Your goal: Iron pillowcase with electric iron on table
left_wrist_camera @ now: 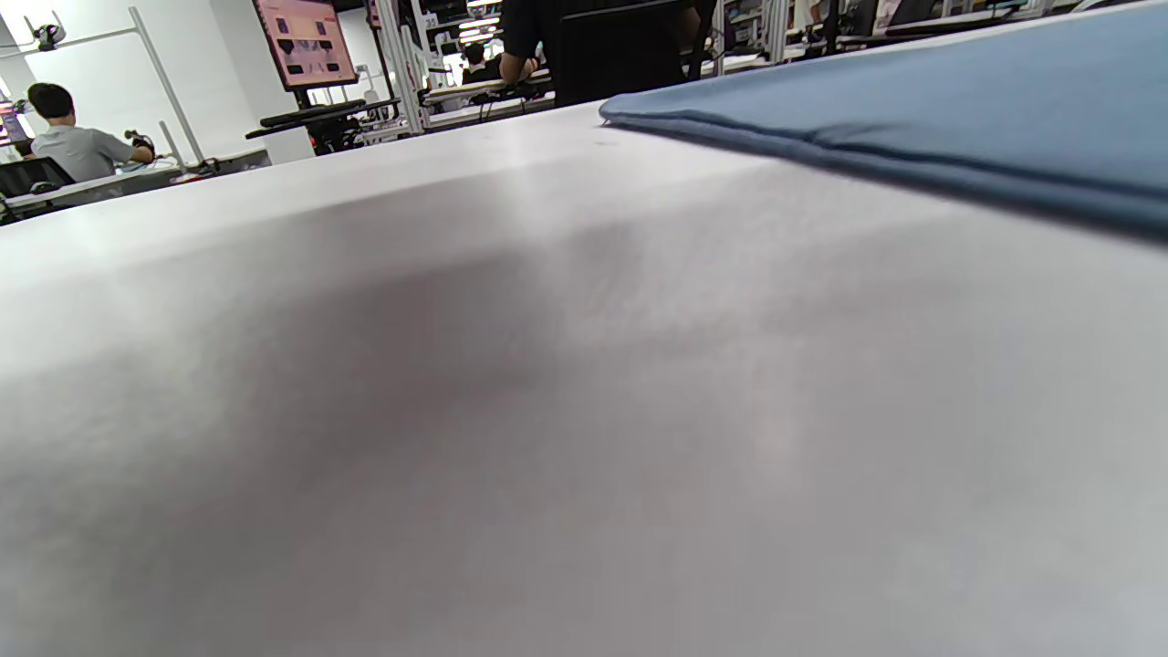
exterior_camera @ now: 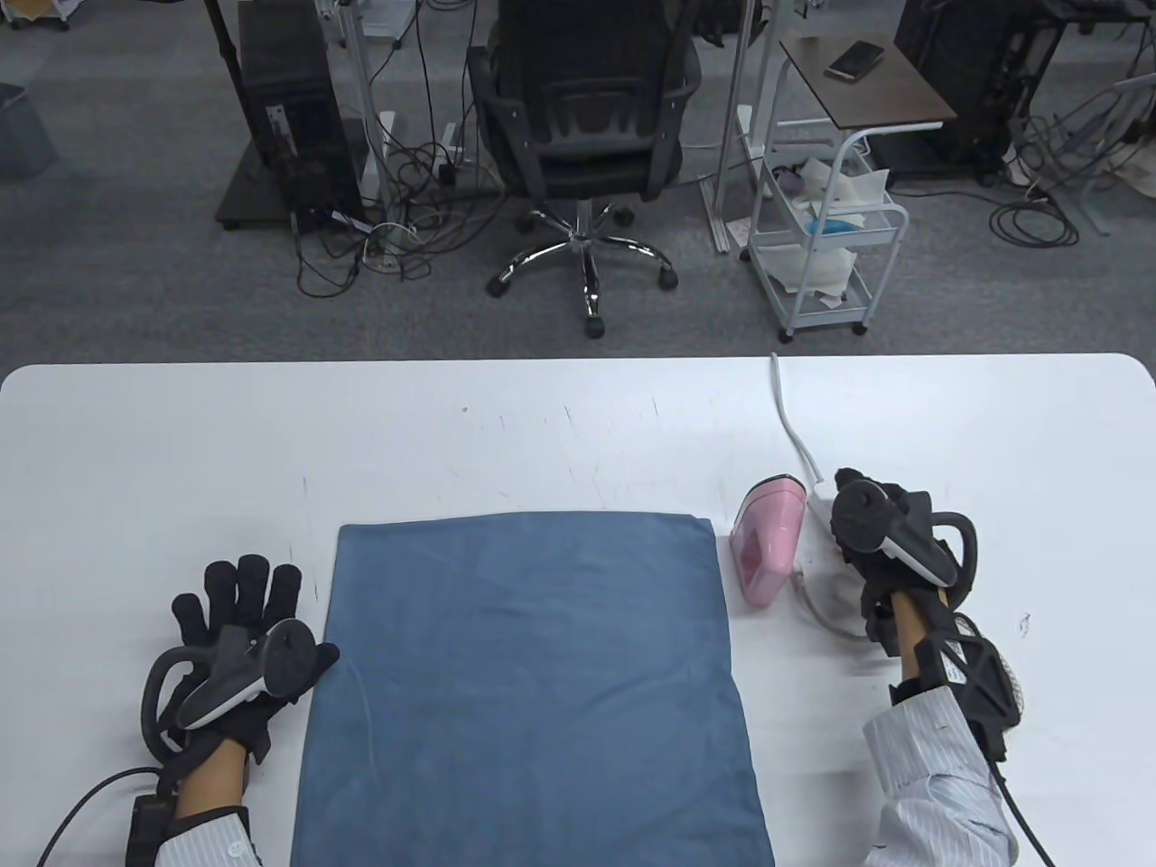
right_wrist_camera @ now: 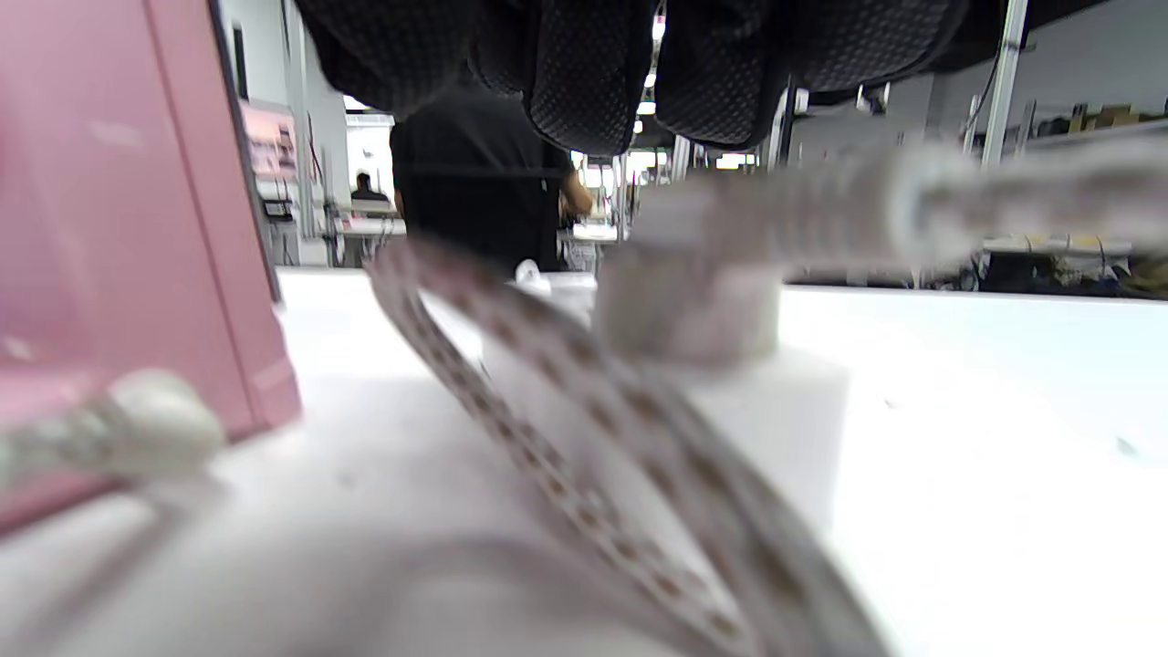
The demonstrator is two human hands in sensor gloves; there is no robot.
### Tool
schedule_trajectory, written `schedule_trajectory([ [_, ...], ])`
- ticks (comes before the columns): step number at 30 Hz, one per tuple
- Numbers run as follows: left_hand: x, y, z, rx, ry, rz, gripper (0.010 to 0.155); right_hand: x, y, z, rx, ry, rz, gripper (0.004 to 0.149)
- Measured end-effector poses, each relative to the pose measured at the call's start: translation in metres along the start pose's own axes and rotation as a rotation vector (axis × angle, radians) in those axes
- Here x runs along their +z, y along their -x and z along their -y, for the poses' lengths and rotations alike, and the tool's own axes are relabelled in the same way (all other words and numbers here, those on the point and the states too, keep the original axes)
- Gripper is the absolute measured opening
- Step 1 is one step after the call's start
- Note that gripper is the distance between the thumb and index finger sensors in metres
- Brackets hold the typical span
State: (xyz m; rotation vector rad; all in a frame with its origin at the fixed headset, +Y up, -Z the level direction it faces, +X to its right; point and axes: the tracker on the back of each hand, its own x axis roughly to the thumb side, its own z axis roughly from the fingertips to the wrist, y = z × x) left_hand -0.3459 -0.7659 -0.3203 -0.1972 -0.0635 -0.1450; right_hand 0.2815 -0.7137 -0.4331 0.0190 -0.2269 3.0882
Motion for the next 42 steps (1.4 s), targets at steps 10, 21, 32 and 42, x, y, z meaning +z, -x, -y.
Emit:
schedule_trajectory([
  [10,0.006,-0.010,-0.015,0.018,-0.064,0.058,0.094,0.044,-0.028,0.063,0.008,0.137,0.034,0.065],
  [21,0.019,-0.039,-0.043,0.024,-0.167,0.141,0.097,0.100,-0.098,0.080,0.050,0.172,0.149,0.074],
  [32,0.023,-0.051,-0.045,-0.043,-0.212,0.118,0.094,0.133,-0.154,0.048,0.188,0.225,0.303,0.082],
  [42,0.028,-0.051,-0.028,-0.120,-0.151,0.116,0.092,0.141,-0.157,0.012,0.289,0.128,0.355,0.088],
])
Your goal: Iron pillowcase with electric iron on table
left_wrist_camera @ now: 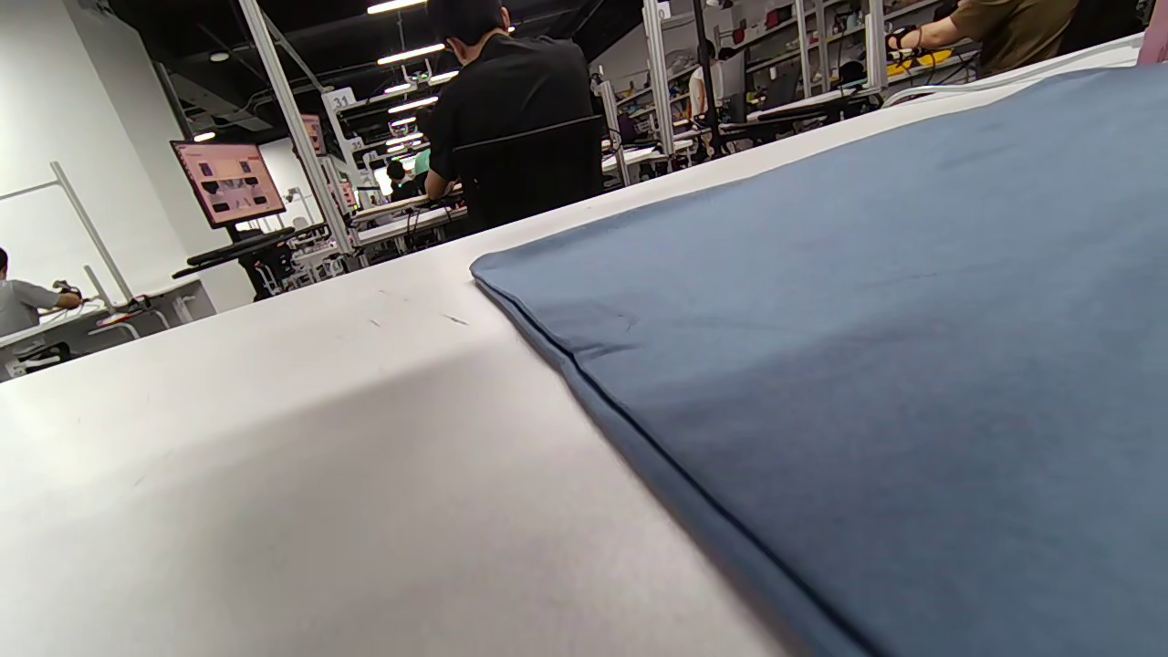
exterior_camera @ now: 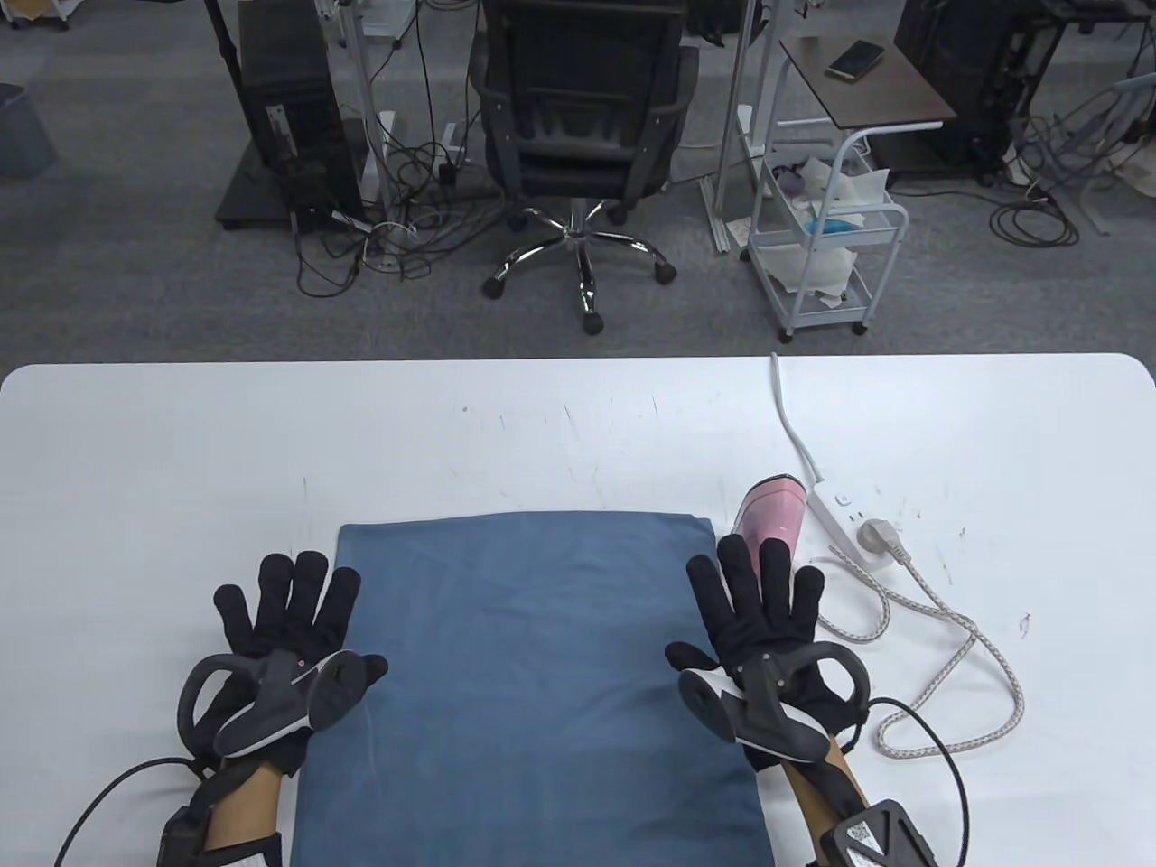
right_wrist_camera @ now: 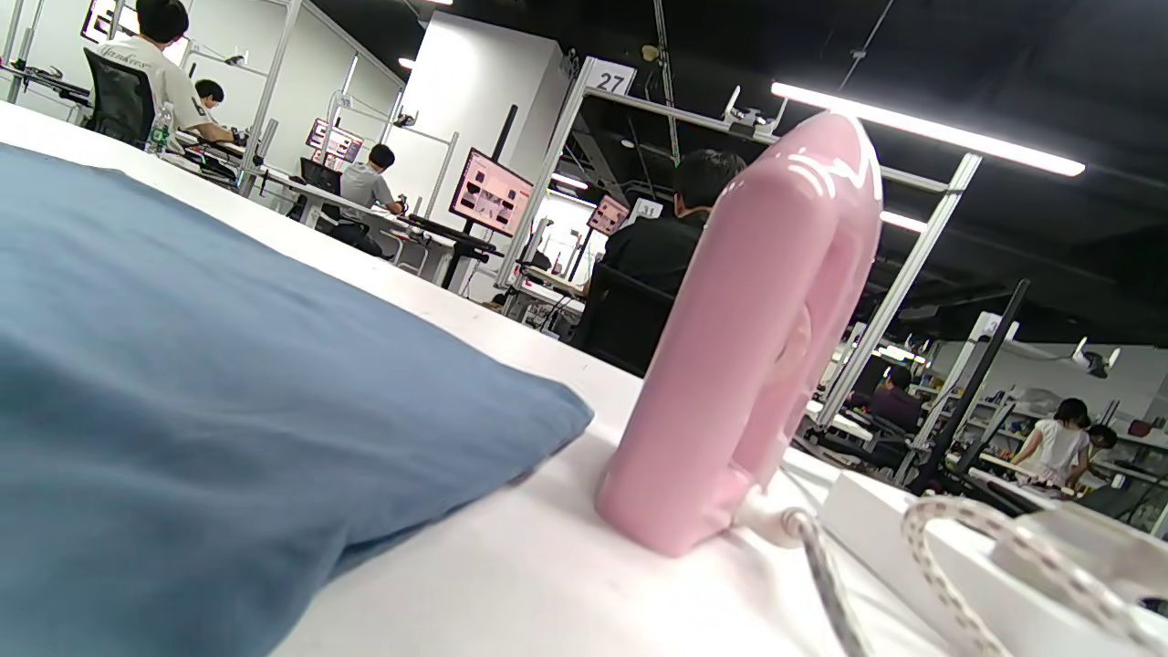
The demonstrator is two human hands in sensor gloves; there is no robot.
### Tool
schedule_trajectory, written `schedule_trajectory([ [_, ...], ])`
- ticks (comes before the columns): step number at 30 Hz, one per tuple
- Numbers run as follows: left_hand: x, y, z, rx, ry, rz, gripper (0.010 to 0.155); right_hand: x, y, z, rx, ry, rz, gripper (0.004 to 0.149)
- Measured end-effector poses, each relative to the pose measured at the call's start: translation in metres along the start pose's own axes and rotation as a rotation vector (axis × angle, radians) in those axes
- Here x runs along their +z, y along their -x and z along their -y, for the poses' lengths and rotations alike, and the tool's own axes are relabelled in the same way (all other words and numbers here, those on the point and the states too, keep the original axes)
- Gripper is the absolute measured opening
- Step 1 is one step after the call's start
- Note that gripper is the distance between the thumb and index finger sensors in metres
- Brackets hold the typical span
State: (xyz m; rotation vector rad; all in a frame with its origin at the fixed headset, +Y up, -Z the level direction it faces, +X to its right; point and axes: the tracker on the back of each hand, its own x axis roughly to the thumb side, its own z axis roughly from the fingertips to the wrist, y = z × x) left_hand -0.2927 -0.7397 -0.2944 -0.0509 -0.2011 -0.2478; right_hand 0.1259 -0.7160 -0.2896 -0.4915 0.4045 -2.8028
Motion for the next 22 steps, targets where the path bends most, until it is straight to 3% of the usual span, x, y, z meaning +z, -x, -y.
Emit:
schedule_trajectory([
  [22,0.0020,-0.0009,0.0005,0.025,-0.004,0.008,0.092,-0.0025,-0.0029,0.0006,-0.027,0.016,0.020,0.086],
])
